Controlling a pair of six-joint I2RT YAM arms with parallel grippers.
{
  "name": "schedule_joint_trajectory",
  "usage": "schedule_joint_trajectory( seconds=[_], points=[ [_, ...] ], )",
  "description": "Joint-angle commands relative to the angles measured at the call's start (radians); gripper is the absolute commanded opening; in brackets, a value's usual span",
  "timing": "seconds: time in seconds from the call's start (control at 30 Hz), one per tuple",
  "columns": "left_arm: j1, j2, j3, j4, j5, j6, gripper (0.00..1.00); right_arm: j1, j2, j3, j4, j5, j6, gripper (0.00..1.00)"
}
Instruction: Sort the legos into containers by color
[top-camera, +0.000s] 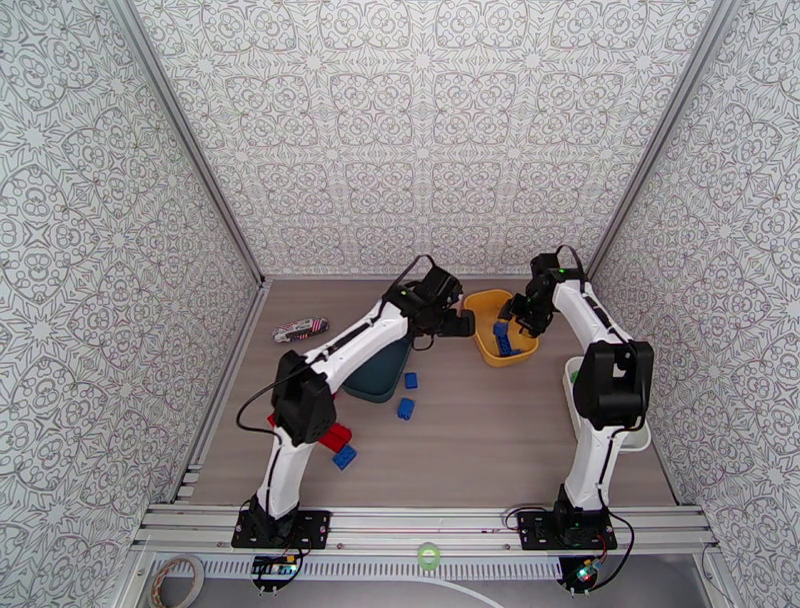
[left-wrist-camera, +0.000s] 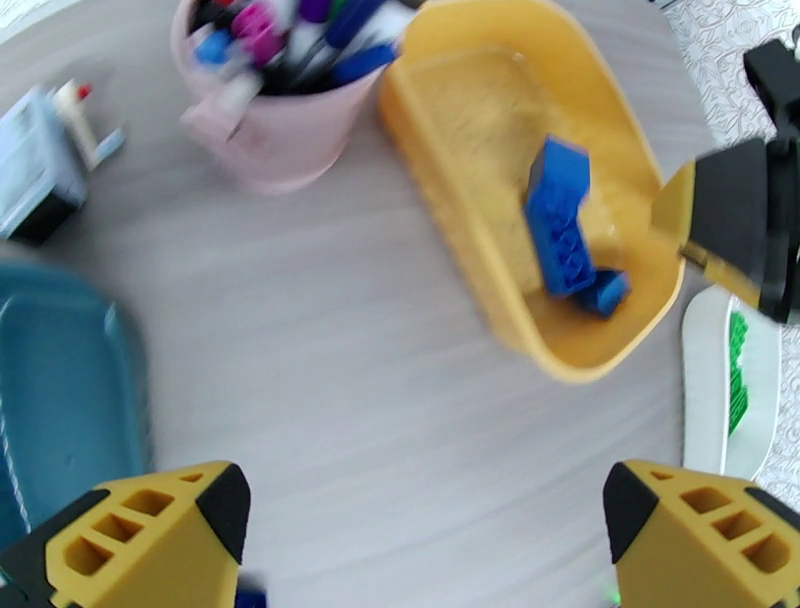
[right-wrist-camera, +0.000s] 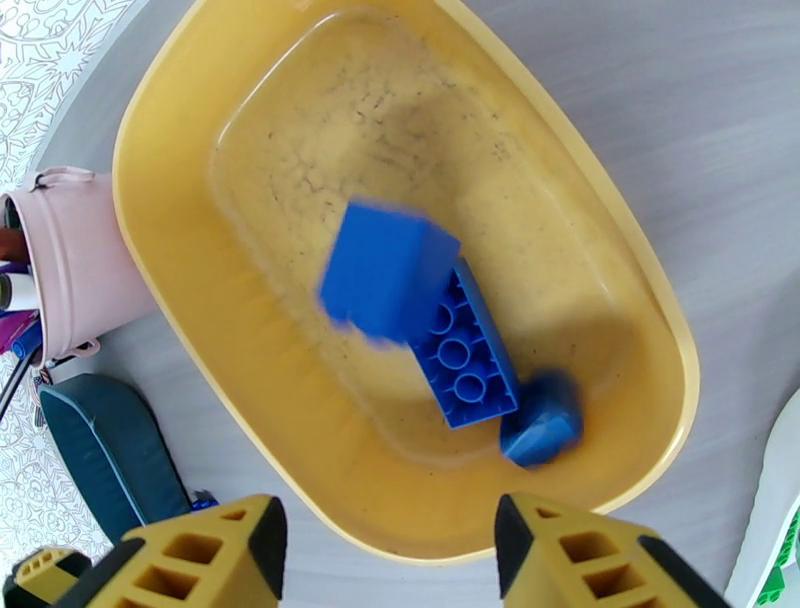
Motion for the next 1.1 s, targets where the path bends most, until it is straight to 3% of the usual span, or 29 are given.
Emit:
schedule_joint_trajectory(
  seconds=[0.0, 0.27, 0.5, 0.8, 1.07],
  points=[
    [0.016, -0.119, -0.114, 0.057, -0.029, -0.027, 0.99, 0.001, -0.074, -0.012, -0.016, -0.009, -0.001, 0.59],
    [0.039, -0.336, -0.395, 0.104, -0.069, -0.068, 0.99, 0.132, -0.218, -0.161, 0.026, 0.006, 0.043, 0.64],
    [0.097, -0.566, -0.656, 0.084, -0.125, -0.143, 0.99, 0.381, -0.302, -0.334, 0.108, 0.031, 0.162, 0.7],
    [0.222, -0.844, -0.906, 0.014, -0.126, -0.195, 0.99, 0.733, -0.24, -0.389, 0.231, 0.064, 0.334, 0.76],
    [0.266, -1.027, -1.037, -0.024, -0.088, -0.2, 0.99, 0.838, -0.141, -0.405, 0.33, 0.079, 0.462, 0.78]
  ],
)
